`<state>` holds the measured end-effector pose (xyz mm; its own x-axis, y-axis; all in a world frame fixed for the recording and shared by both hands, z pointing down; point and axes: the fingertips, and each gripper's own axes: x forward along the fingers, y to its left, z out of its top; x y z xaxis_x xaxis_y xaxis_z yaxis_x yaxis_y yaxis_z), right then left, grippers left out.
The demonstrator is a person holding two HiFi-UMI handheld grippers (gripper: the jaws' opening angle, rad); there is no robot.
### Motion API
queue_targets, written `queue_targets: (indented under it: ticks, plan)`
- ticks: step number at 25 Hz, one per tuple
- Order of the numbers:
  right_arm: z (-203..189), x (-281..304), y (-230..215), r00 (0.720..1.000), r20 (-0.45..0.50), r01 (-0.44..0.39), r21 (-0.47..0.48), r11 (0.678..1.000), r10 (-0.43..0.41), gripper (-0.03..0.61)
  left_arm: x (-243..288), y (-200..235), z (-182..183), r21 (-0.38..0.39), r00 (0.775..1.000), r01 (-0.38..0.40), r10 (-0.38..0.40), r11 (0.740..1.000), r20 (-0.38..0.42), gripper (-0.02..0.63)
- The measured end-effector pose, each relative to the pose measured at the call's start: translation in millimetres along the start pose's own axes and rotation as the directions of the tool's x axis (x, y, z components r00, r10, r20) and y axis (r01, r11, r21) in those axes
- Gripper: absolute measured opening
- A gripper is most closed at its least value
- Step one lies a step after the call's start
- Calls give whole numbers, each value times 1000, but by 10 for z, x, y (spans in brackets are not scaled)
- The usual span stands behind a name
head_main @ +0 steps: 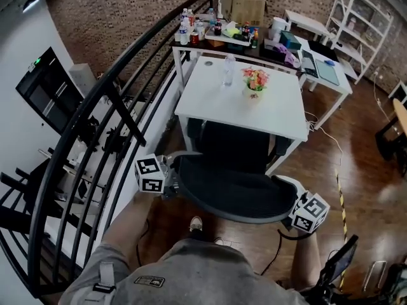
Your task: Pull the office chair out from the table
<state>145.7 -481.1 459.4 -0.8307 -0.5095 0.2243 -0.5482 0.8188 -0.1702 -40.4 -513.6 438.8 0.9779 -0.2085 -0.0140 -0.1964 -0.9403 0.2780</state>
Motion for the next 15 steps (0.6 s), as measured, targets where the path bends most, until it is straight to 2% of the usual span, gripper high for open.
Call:
queue_targets:
  ticks: [7, 15]
  plan:
    - [-151, -385, 411, 999, 14, -37, -29, 999, 38, 233, -26, -625, -125, 17, 999, -44, 44, 999, 8, 253]
    - [-307, -621, 840, 999, 12, -47, -33, 998, 47, 229, -163, -1107, -279, 23, 999, -42, 42, 999, 14, 251]
